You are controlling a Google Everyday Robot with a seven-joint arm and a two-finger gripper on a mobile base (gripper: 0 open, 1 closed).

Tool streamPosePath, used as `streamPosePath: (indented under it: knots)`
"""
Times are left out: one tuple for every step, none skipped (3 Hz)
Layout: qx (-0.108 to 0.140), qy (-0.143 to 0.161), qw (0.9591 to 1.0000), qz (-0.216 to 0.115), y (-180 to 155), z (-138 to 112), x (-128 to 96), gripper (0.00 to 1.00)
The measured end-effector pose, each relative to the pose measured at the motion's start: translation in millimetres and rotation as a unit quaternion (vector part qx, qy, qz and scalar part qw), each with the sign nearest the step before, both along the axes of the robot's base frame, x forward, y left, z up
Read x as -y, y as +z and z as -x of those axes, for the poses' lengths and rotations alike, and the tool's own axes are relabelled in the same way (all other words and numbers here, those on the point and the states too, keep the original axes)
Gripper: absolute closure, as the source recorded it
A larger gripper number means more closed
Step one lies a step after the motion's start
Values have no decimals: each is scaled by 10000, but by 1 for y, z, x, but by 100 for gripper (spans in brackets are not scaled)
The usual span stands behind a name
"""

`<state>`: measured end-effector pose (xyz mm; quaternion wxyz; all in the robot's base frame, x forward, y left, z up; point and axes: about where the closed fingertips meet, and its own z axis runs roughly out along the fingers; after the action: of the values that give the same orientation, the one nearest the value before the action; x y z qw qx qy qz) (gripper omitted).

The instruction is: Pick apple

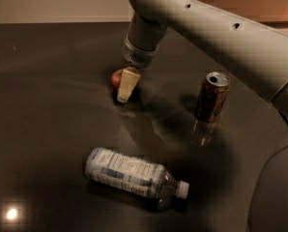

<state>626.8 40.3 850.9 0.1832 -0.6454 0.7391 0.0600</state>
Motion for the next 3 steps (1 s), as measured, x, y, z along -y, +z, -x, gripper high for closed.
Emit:
streamPosePath:
  knots:
    - [-26,-15,10000,10,-1,-1,4,41]
    - [-63,-44,9999,-67,5,4,7,65]
    - [-53,58,9997,-233,30,19,7,87]
